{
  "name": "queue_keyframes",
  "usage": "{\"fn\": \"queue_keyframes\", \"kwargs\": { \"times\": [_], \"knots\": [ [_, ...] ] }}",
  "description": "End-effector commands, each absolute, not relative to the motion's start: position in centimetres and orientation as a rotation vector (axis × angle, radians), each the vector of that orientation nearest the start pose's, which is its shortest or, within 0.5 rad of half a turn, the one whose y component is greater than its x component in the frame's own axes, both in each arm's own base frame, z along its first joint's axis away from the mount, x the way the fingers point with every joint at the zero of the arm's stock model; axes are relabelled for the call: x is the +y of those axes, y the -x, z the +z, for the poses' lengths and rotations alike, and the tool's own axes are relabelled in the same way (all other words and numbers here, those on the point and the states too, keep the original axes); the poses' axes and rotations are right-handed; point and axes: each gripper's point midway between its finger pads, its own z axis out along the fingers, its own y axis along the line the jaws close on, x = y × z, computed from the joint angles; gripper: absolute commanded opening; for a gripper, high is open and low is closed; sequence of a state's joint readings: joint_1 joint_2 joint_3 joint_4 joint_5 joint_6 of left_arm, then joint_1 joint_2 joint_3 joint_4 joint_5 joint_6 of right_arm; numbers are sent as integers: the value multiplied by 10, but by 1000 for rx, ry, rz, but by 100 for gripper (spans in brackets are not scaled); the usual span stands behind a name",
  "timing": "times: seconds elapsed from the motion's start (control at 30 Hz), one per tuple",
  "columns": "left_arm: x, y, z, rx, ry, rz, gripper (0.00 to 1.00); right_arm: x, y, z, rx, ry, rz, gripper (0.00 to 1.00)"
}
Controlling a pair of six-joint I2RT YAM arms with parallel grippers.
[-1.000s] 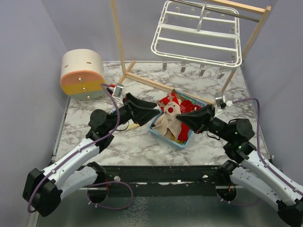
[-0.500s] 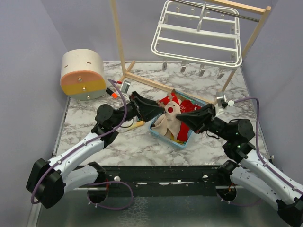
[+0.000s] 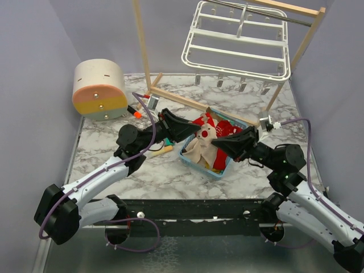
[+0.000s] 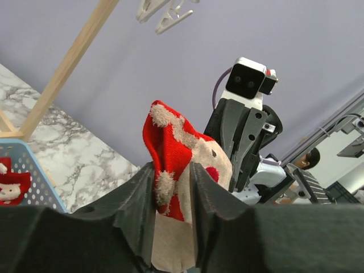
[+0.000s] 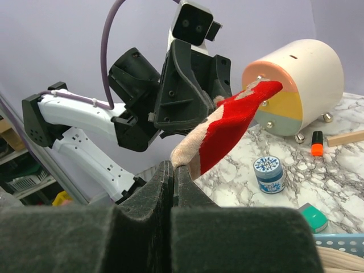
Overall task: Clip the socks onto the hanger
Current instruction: Pick up the sock from the bin.
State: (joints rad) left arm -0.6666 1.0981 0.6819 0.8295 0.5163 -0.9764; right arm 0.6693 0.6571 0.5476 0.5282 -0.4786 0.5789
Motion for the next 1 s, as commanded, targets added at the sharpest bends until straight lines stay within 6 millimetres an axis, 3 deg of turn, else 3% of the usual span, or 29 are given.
{"fn": "queue_keyframes", "kwargs": {
  "times": [0.0, 0.07, 0.13, 0.17, 0.27, 0.4, 0.67, 0.97],
  "knots": [
    [-306, -191, 388, 1277, -388, -1717, 29, 250, -146, 363, 1206, 551, 1361, 1],
    [-305, -188, 388, 1268, -410, -1710, 20, 249, -146, 361, 1215, 557, 1351, 1],
    [-305, -183, 388, 1251, -455, -1697, 4, 248, -146, 359, 1237, 568, 1331, 2],
    [-305, -179, 387, 1241, -488, -1691, 0, 247, -145, 357, 1254, 576, 1318, 8],
    [-303, -166, 382, 1211, -594, -1656, 0, 241, -146, 351, 1338, 596, 1249, 47],
    [-299, -152, 371, 1191, -756, -1557, 0, 229, -144, 346, 1453, 635, 1147, 68],
    [-286, -124, 358, 1030, -1101, -1334, 0, 222, -130, 354, 1505, 793, 1066, 72],
    [-285, -126, 356, 965, -1284, -1133, 0, 243, -123, 351, 1460, 1007, 1129, 69]
  ]
}}
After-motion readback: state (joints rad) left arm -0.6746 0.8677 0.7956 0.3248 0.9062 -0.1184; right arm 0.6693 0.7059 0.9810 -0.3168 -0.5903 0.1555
